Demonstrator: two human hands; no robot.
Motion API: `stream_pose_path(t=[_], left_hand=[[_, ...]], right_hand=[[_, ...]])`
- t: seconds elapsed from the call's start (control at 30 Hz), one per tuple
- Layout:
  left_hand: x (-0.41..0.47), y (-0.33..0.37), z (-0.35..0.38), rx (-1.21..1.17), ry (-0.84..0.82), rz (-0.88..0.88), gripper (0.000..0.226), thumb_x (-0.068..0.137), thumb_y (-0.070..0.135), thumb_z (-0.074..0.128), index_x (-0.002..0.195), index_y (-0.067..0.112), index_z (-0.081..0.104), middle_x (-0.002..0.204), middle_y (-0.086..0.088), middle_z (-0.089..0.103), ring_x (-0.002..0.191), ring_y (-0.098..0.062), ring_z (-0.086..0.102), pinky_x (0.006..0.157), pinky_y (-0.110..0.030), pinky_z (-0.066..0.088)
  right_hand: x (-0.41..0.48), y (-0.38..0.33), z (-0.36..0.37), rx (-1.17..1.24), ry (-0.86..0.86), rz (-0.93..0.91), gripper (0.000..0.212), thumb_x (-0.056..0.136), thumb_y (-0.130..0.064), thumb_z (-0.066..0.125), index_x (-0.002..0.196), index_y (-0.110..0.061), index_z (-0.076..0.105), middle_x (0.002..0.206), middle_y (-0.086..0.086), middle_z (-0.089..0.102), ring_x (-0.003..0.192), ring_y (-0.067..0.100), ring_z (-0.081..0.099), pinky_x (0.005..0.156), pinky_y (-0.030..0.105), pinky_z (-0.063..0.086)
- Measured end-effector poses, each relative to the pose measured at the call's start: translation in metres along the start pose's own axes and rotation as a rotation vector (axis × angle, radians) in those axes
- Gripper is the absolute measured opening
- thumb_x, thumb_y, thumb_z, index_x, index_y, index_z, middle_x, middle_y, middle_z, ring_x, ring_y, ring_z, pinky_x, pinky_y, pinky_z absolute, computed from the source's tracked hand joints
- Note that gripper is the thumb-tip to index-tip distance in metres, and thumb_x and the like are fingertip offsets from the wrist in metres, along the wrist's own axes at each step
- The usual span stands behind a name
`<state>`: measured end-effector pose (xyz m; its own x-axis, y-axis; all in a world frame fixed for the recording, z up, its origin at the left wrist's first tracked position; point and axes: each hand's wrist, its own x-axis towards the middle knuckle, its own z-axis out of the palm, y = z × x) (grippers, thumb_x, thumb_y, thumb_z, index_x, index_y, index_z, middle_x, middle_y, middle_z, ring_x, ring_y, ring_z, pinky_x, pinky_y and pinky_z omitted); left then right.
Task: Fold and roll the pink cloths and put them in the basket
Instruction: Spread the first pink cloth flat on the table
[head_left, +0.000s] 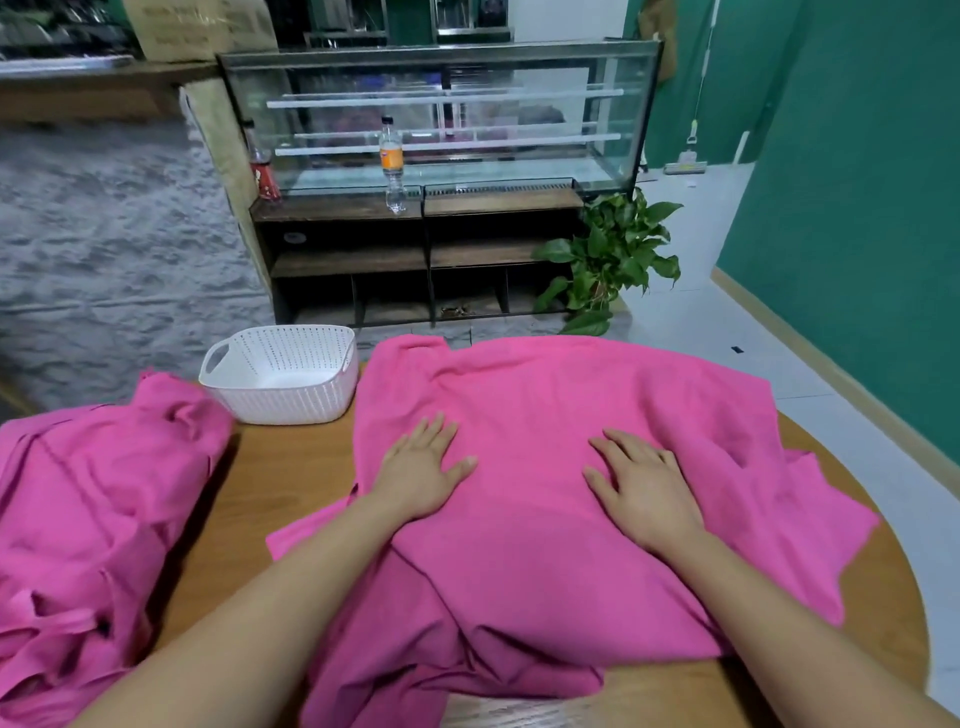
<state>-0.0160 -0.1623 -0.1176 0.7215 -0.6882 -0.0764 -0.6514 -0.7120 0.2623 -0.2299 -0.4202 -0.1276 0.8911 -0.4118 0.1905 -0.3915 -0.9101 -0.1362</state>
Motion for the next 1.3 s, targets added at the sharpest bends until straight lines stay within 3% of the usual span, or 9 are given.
stream_pose_path(t=[0.2,0.37,0.57,0.67,0.77,0.9,0.97,1.17,1.3], left_hand=[[0.016,-0.004,-0.008,-0.263,0.081,-0.029,0.064,0.104,0.058,0.053,0.156,0.022,0.05,0.17,-0.003,0.033,0.159,-0.017,0.024,0.127,-0.034,0.019],[-0.025,-0.01,-0.017,-0.444,0.211,0.003,0.042,0.101,0.038,0.068,0.138,0.017,0.065,0.141,0.001,0.064,0.131,-0.012,0.058,0.111,-0.022,0.038],[-0.105,0.001,-0.032,-0.515,0.377,0.145,0.048,0.094,0.054,0.062,0.13,0.022,0.067,0.133,0.009,0.062,0.126,-0.003,0.056,0.111,-0.016,0.036],[-0.15,0.014,-0.028,-0.5,0.439,0.2,0.038,0.091,0.047,0.07,0.123,0.026,0.067,0.133,0.008,0.054,0.133,-0.005,0.05,0.114,-0.021,0.035],[-0.192,0.035,-0.022,-0.456,0.479,0.245,0.028,0.089,0.037,0.076,0.113,0.026,0.067,0.12,0.009,0.05,0.123,-0.009,0.053,0.106,-0.026,0.041],[-0.235,0.063,-0.009,-0.376,0.403,0.418,0.01,0.096,0.029,0.071,0.105,0.026,0.067,0.102,0.012,0.052,0.096,-0.009,0.058,0.082,-0.029,0.049],[-0.245,0.071,0.007,-0.307,0.315,0.507,0.008,0.1,0.032,0.064,0.107,0.029,0.065,0.1,0.013,0.057,0.092,-0.011,0.061,0.079,-0.034,0.052],[-0.239,0.061,0.044,-0.292,0.341,0.42,0.016,0.097,0.023,0.066,0.113,0.024,0.068,0.108,0.011,0.06,0.103,-0.015,0.06,0.091,-0.04,0.051],[-0.241,0.061,0.045,-0.271,0.406,0.323,0.023,0.093,0.022,0.068,0.116,0.024,0.069,0.11,0.011,0.06,0.109,-0.017,0.058,0.093,-0.043,0.05]], right_hand=[[0.017,0.0,0.0,0.021,-0.007,0.02,0.052,0.106,-0.053,0.045,0.15,-0.027,0.055,0.159,-0.001,0.049,0.148,0.017,0.041,0.117,0.042,0.032],[0.012,0.0,-0.001,0.125,0.061,0.007,0.042,0.107,-0.042,0.051,0.142,-0.02,0.063,0.152,0.002,0.058,0.142,0.021,0.049,0.114,0.041,0.035],[-0.02,-0.036,-0.013,0.42,0.202,0.019,0.045,0.104,-0.048,0.042,0.123,-0.018,0.07,0.126,0.002,0.07,0.12,0.027,0.063,0.106,0.048,0.047],[-0.064,-0.07,-0.026,0.491,0.316,-0.017,0.03,0.104,-0.037,0.052,0.122,-0.019,0.069,0.124,0.0,0.066,0.117,0.025,0.06,0.104,0.047,0.045],[-0.117,-0.098,-0.035,0.433,0.383,-0.112,0.026,0.1,-0.027,0.057,0.122,-0.018,0.068,0.124,0.001,0.061,0.114,0.025,0.056,0.096,0.046,0.043],[-0.179,-0.111,-0.027,0.359,0.291,-0.362,0.02,0.095,-0.019,0.064,0.114,-0.017,0.07,0.108,0.002,0.06,0.095,0.029,0.058,0.078,0.046,0.046],[-0.193,-0.112,-0.025,0.369,0.202,-0.449,0.013,0.099,-0.022,0.064,0.111,-0.018,0.07,0.099,-0.001,0.062,0.089,0.026,0.061,0.075,0.044,0.051],[-0.19,-0.116,-0.029,0.34,0.194,-0.374,0.014,0.097,-0.03,0.067,0.104,-0.019,0.066,0.103,-0.004,0.055,0.095,0.022,0.056,0.081,0.037,0.048],[-0.187,-0.115,-0.021,0.234,0.179,-0.303,0.019,0.099,-0.036,0.064,0.113,-0.023,0.067,0.106,-0.003,0.055,0.098,0.026,0.054,0.083,0.043,0.046]])
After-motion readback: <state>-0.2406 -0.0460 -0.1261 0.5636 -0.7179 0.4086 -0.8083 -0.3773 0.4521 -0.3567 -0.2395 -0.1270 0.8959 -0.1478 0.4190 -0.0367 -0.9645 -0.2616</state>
